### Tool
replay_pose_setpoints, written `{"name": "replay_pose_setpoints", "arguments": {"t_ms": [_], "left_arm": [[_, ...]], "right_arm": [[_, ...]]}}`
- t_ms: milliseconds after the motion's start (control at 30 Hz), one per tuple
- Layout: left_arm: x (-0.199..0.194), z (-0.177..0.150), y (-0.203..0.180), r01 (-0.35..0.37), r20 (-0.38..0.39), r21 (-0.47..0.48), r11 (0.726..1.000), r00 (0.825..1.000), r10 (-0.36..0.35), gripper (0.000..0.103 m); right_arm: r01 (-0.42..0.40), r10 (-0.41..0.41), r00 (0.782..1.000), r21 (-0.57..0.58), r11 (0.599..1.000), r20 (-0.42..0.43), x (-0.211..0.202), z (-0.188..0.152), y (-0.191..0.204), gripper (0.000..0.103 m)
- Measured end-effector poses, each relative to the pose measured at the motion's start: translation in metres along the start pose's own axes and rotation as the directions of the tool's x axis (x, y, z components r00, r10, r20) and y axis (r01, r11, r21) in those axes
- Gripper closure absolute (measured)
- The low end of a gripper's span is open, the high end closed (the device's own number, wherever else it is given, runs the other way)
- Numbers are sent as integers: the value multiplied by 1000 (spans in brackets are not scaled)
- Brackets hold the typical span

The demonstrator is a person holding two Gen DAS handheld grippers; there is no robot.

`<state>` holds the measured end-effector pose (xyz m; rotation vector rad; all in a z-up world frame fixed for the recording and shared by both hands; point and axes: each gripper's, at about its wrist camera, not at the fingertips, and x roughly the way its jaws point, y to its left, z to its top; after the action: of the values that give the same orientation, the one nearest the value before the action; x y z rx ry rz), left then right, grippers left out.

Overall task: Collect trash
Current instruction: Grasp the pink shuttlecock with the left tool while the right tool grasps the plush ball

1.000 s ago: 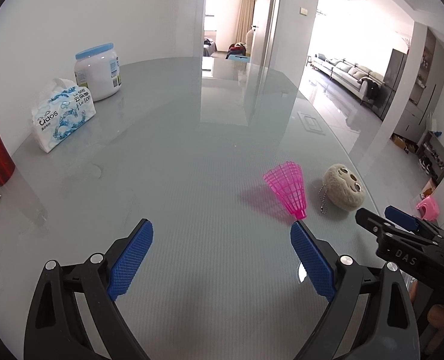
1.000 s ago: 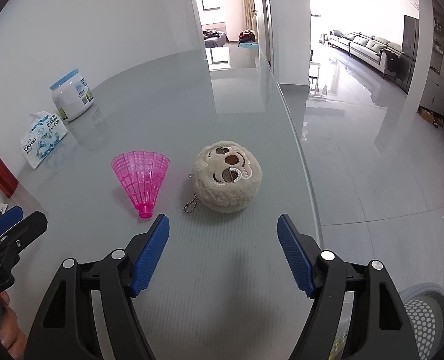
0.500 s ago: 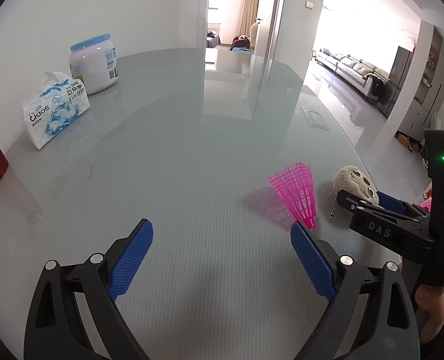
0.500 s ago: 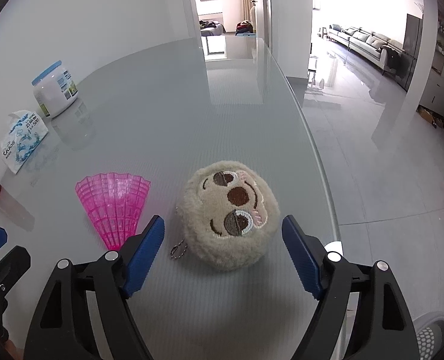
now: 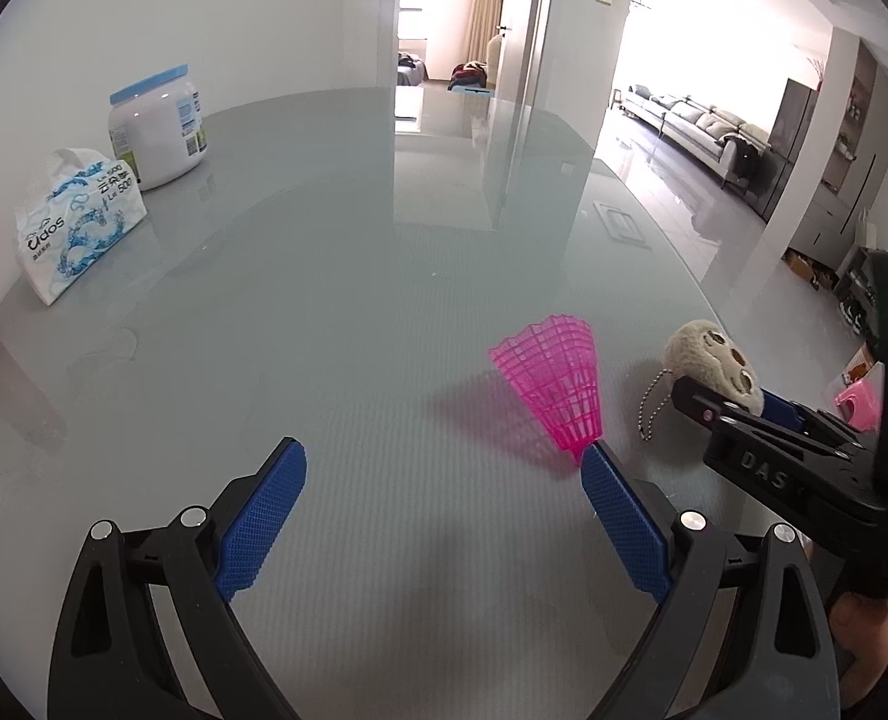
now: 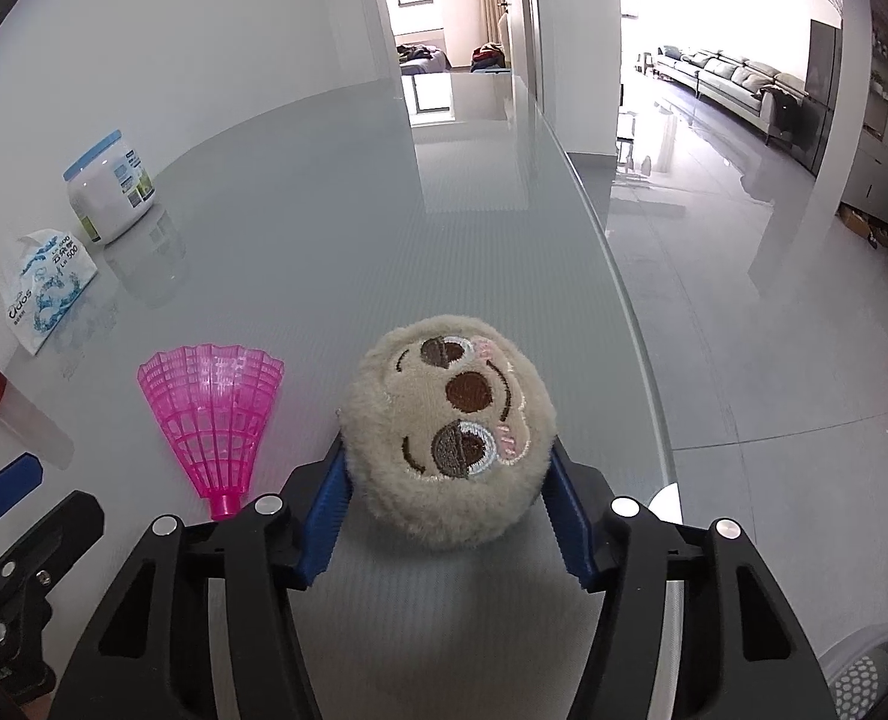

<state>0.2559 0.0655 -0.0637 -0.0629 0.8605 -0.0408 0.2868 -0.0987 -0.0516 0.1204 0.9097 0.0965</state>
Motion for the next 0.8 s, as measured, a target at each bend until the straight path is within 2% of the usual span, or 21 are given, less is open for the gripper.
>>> {"name": "replay_pose_setpoints", "arguments": {"t_ms": [267,500,567,667,700,767,800], "left_arm": [[25,4,-25,36,-43,-7,999,998,-37,12],[47,11,-37,-2,-69,-24,1000,998,1,13],[51,12,-40,-4,-74,-25,1000,997,2,17],[59,13,-47,-8,-90,-14,1000,996,6,30],[60,13,-49,-6,-97,-12,1000,995,5,38],[60,15,-52,-9,-91,0,1000,996,8,49],[60,15,-53,2,-92,5,1000,996,-2,61]], "right_arm": [[-19,14,999,93,996,51,-38,-18,-33,46],[-50,45,998,124,991,44,-55,-41,-47,46],[-55,50,998,128,990,45,-58,-44,-48,46],[-62,56,997,135,989,46,-62,-46,-51,46],[-62,57,997,137,989,46,-63,-47,-52,46],[-64,58,997,138,988,46,-64,-47,-51,46],[-64,58,997,138,988,48,-65,-47,-51,46]]}}
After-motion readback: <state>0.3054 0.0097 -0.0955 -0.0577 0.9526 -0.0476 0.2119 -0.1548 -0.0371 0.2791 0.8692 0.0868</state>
